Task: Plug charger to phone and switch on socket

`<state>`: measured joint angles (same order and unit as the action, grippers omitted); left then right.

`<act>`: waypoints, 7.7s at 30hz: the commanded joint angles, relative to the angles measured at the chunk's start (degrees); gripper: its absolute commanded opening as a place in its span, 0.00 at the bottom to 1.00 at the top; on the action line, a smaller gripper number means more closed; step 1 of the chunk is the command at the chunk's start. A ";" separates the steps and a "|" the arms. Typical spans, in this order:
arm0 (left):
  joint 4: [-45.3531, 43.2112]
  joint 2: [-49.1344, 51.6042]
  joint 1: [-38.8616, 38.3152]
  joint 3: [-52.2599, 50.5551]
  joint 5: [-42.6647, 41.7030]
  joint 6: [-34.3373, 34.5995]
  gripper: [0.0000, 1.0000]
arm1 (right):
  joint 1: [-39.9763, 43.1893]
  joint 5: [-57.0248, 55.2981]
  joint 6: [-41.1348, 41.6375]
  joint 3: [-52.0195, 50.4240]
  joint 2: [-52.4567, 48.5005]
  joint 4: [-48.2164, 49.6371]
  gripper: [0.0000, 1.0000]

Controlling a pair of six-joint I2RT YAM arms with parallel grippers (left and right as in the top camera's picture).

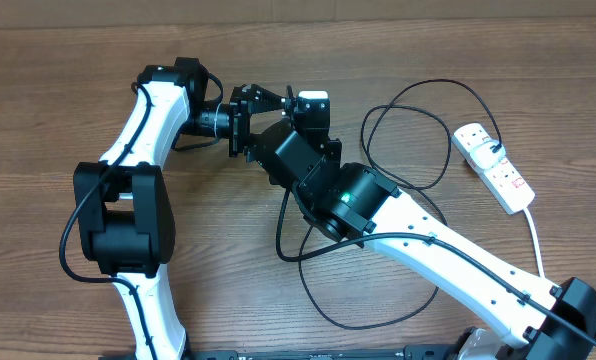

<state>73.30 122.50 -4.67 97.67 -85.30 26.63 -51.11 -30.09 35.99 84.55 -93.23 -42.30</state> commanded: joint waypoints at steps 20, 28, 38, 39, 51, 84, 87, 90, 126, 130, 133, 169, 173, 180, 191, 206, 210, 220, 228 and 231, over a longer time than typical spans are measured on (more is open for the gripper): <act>0.15 -0.04 0.15 1.73 -3.23 0.42 0.70 | -0.26 -0.68 0.07 1.77 0.04 0.02 0.14; 0.15 -0.04 0.15 1.73 -3.26 0.37 0.75 | -0.26 -0.70 0.28 1.77 0.04 0.00 0.05; -0.11 -0.04 0.15 1.73 -3.23 0.39 1.00 | -0.26 -1.27 5.66 1.77 0.04 -0.20 0.04; -0.28 -0.04 0.15 1.73 -3.21 0.39 1.00 | -0.24 -1.46 7.45 1.77 0.04 -0.22 0.04; -2.01 -0.02 0.13 1.73 -1.31 0.44 1.00 | 0.35 -5.18 46.51 1.79 0.11 0.04 0.04; -2.01 -0.02 0.15 1.73 -1.18 8.00 0.40 | 0.33 -2.80 85.94 1.79 0.11 1.38 0.04; -2.01 -0.02 0.15 1.73 -1.09 8.63 0.36 | 0.33 -2.80 85.94 1.77 0.11 1.33 0.04; -2.01 -0.04 0.15 1.73 -1.11 8.76 0.32 | 0.33 -2.80 85.94 1.77 0.11 1.36 0.04; -6.49 -0.02 0.15 1.73 -0.61 10.67 0.04 | 0.37 -5.95 65.64 1.77 1.16 1.11 0.83; -11.72 -0.02 0.17 1.73 4.90 10.62 0.04 | 1.53 -7.34 51.04 1.77 3.87 1.07 0.86; -15.54 -0.04 0.15 1.73 7.93 7.85 0.04 | 3.80 -7.28 37.83 1.77 6.58 -0.61 0.85; -8.35 -11.78 0.33 9.05 68.78 2.21 0.04 | 19.87 32.83 6.62 0.92 -20.72 -16.11 0.73; -7.96 -11.78 0.31 9.05 68.81 1.60 0.04 | 18.86 32.72 7.17 0.92 -23.89 -15.45 0.66; -7.54 -11.78 0.31 9.05 66.75 1.62 0.04 | 18.23 31.26 9.64 0.92 -26.82 -14.29 0.59; -7.96 -11.78 0.31 9.05 66.27 1.60 0.04 | 18.16 31.30 9.64 0.92 -28.68 -13.66 0.52; -7.96 -11.78 0.31 9.05 66.25 0.98 0.04 | 18.23 32.83 9.60 1.05 -32.17 -12.94 0.43; -7.96 -11.78 0.31 9.05 66.25 0.98 0.04 | 18.34 33.90 9.62 1.05 -32.17 -12.15 0.38; -7.93 -11.78 0.31 9.05 66.23 0.98 0.04 | 18.34 34.71 9.75 1.05 -32.17 -11.50 0.31; -7.93 -11.78 0.31 9.05 66.23 0.98 0.04 | 18.34 34.03 10.71 1.03 -32.17 -11.78 0.27; -7.91 -11.78 0.31 9.05 66.23 0.98 0.04 | 18.34 34.01 10.71 1.03 -32.17 -11.82 0.26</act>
<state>65.60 111.96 -4.47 105.21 -17.58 29.34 -32.67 3.60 46.33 86.17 -121.62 -54.54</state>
